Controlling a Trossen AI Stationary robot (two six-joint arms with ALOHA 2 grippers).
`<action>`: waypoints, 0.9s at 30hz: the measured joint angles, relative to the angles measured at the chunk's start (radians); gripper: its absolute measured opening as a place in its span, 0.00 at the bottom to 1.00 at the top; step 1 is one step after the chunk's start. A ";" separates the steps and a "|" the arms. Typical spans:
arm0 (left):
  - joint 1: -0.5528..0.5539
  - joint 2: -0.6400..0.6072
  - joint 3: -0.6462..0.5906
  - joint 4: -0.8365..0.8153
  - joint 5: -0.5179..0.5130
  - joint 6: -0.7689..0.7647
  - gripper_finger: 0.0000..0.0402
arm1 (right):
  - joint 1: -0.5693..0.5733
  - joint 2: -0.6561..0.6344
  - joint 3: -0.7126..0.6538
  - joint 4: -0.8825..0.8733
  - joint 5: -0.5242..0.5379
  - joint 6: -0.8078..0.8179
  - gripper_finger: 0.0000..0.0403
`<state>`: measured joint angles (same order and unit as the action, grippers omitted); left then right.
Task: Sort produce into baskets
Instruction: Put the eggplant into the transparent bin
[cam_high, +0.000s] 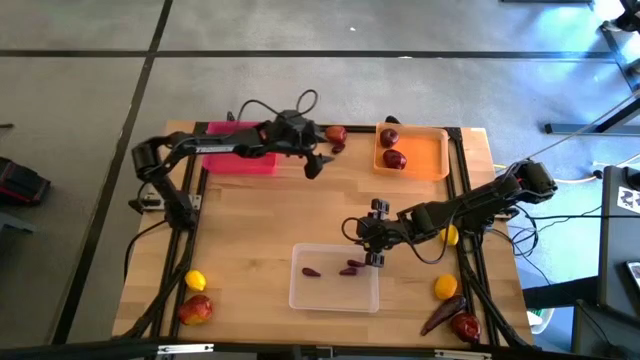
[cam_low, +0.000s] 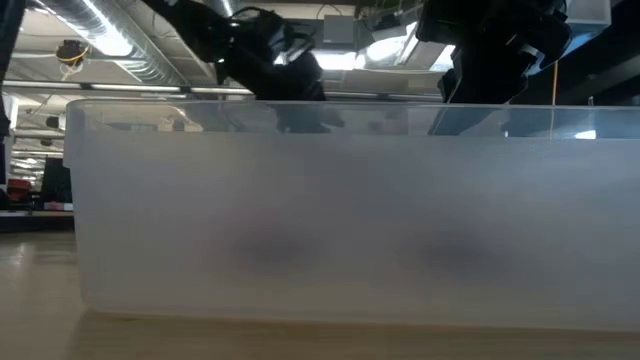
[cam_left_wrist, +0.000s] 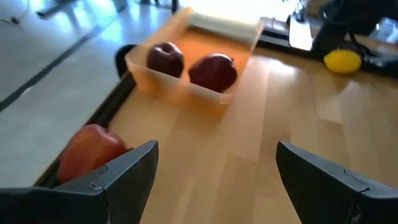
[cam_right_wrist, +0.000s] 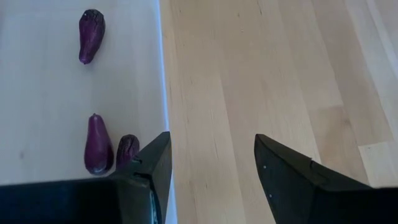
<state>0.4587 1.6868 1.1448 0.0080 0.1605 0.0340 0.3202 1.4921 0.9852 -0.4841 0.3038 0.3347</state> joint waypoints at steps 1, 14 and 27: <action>-0.005 0.017 0.023 -0.018 0.000 0.010 0.80 | 0.000 0.000 0.000 -0.005 0.000 0.000 0.48; -0.005 0.225 0.163 -0.110 -0.055 -0.064 0.80 | 0.000 0.000 0.000 -0.031 0.000 0.000 0.48; 0.058 0.364 0.165 -0.100 -0.115 -0.148 0.65 | 0.000 0.000 0.000 -0.035 -0.001 0.007 0.48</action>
<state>0.5163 2.0505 1.3098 -0.0917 0.0457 -0.1136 0.3202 1.4921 0.9852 -0.5190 0.3031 0.3416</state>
